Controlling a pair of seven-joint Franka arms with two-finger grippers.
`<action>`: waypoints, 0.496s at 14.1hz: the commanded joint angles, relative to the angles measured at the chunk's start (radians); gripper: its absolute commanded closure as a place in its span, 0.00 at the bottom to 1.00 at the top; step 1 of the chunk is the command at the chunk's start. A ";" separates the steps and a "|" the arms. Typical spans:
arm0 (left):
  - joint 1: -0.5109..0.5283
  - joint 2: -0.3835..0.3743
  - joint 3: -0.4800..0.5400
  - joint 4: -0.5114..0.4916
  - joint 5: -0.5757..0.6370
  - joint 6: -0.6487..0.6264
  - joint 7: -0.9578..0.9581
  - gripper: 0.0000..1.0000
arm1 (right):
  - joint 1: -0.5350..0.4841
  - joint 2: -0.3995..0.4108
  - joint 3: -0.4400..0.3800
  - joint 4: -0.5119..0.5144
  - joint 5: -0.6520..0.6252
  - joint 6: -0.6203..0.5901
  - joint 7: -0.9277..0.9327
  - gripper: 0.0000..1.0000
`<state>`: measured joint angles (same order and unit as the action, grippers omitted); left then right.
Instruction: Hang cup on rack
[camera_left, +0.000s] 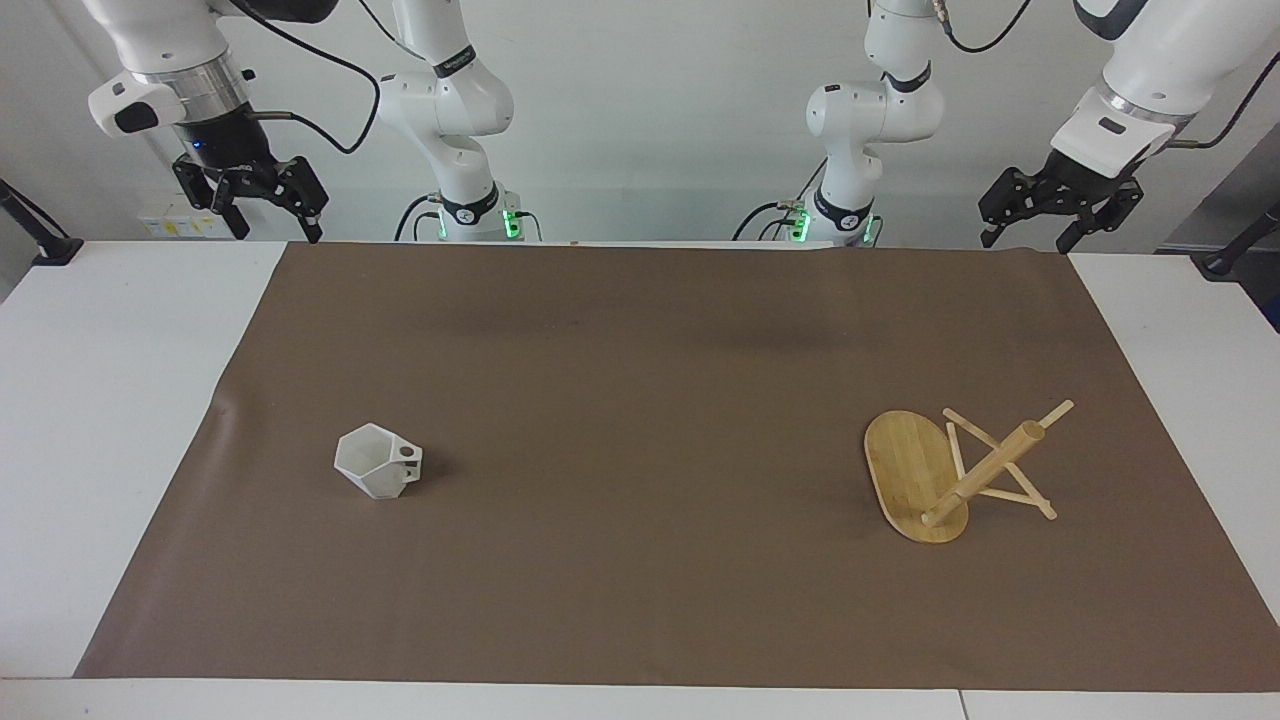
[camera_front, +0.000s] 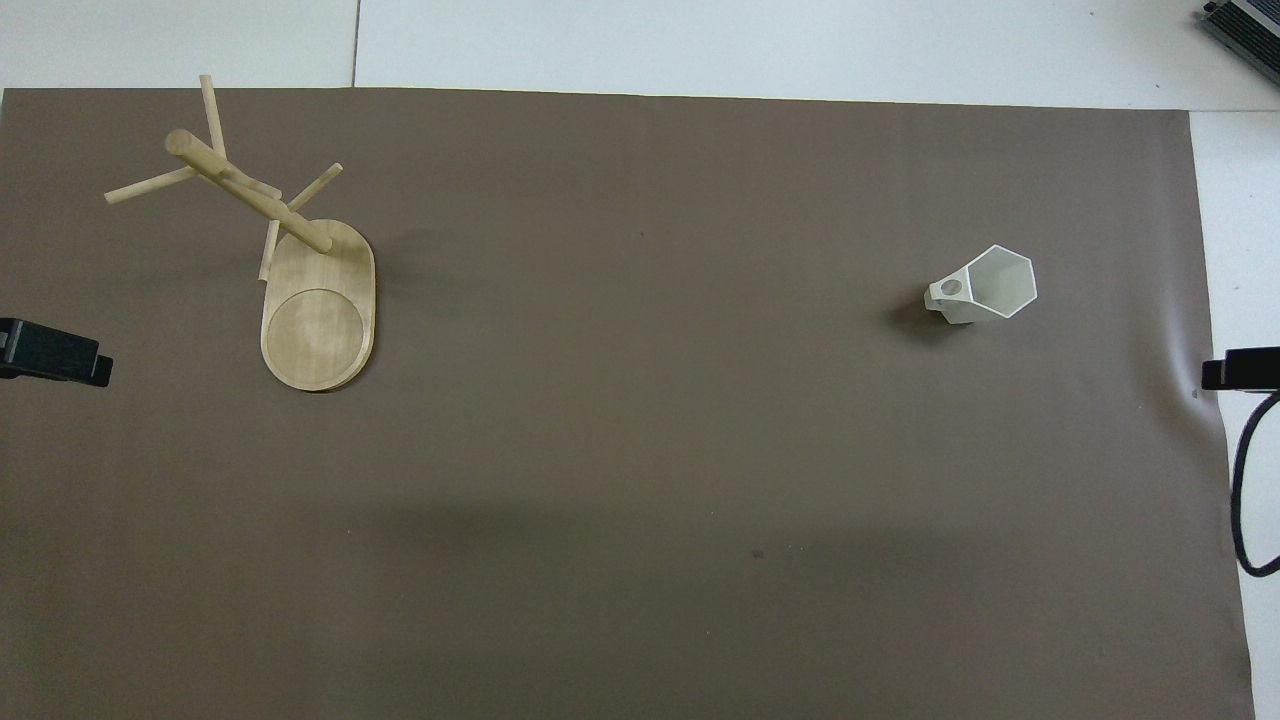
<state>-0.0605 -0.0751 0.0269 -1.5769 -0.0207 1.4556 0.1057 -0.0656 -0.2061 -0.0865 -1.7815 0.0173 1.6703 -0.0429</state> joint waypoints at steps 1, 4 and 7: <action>0.002 -0.025 -0.004 -0.028 0.015 -0.001 -0.009 0.00 | -0.003 -0.021 0.007 -0.033 -0.017 0.045 -0.018 0.00; 0.002 -0.025 -0.004 -0.028 0.015 -0.001 -0.009 0.00 | -0.002 -0.021 0.010 -0.045 -0.017 0.077 -0.028 0.00; 0.002 -0.026 -0.004 -0.028 0.015 -0.001 -0.009 0.00 | -0.002 -0.021 0.021 -0.047 -0.010 0.075 -0.025 0.00</action>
<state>-0.0605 -0.0752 0.0269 -1.5771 -0.0207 1.4556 0.1057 -0.0594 -0.2060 -0.0766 -1.7993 0.0173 1.7197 -0.0493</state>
